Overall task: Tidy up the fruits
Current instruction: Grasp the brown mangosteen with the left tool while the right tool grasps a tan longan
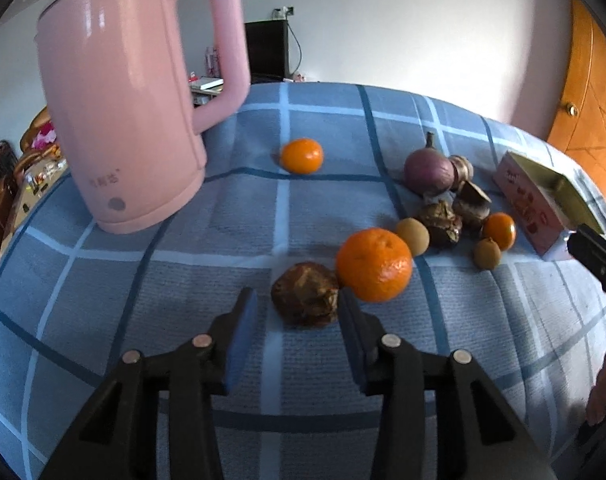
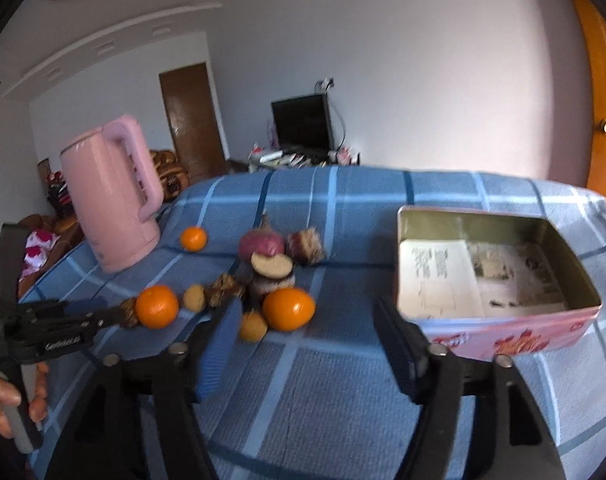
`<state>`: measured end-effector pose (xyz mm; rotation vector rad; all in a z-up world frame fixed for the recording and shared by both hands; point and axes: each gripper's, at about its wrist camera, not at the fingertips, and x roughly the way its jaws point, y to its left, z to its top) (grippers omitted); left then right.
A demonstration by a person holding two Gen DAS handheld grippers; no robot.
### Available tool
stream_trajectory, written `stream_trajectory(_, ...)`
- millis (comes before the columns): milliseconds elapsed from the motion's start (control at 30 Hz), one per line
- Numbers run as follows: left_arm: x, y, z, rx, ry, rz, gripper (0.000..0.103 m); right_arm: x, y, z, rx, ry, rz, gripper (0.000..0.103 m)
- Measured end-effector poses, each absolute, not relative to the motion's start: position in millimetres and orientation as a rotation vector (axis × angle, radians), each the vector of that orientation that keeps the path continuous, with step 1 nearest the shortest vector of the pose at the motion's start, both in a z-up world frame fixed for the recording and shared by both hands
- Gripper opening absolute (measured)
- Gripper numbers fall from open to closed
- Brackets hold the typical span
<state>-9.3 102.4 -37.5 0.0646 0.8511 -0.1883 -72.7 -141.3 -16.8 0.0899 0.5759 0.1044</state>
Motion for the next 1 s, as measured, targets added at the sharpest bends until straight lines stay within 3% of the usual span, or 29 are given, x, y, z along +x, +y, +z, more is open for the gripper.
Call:
stream_trajectory(333,6.1,93.8,-47.9,0.092,0.896,-0.19,0.045,-54.3,-107.2,-35.3,0.062,0.734,0.227,0.07)
stream_trajectory(400,6.8,96.1,-48.3,0.089,0.894,-0.198,0.044,-45.3,-103.8,-40.0,0.096,0.772,0.247,0.063)
stream_trajectory(467,7.2,97.4,-48.4,0.091,0.891,-0.207,0.044,-36.7,-101.0,-45.2,0.127,0.815,0.268,0.05)
stream_trajectory(900,31.5,101.4,-52.9,0.045,0.899,-0.203,0.047,-8.1,-84.9,-58.0,0.092,0.886,0.217,0.049)
stream_trajectory(1000,31.6,99.9,-54.4,0.057,0.895,-0.209,0.043,-6.0,-83.3,-58.1,0.059,0.892,0.204,0.027)
